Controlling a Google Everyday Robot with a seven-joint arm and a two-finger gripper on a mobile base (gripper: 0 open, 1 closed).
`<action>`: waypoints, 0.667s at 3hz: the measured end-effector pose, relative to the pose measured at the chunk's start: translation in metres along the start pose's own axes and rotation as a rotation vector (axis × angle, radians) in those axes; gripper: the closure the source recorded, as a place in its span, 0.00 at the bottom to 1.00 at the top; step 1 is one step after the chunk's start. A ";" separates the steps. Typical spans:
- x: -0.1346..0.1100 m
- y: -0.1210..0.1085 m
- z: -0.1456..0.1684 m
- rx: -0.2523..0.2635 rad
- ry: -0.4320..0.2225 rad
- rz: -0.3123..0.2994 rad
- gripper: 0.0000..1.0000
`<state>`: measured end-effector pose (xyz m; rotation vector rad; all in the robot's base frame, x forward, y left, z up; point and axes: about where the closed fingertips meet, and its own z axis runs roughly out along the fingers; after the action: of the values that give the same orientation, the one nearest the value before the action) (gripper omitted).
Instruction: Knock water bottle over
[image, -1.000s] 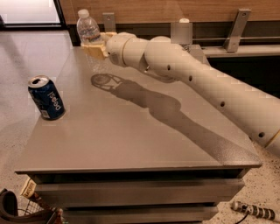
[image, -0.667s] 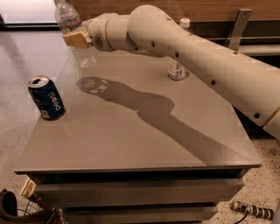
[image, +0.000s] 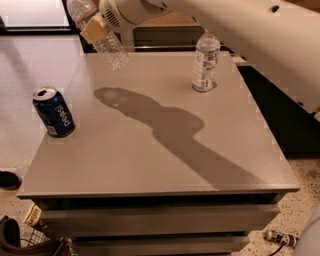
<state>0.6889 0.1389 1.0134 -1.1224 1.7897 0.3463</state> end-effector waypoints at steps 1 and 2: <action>0.016 -0.022 -0.024 0.069 0.116 0.043 1.00; 0.039 -0.039 -0.034 0.138 0.287 0.057 1.00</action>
Offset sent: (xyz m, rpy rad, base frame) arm 0.0106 -0.0917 -0.0104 -0.3353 0.1637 -0.3026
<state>0.6964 0.0747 1.0068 -1.0653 2.0665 0.0955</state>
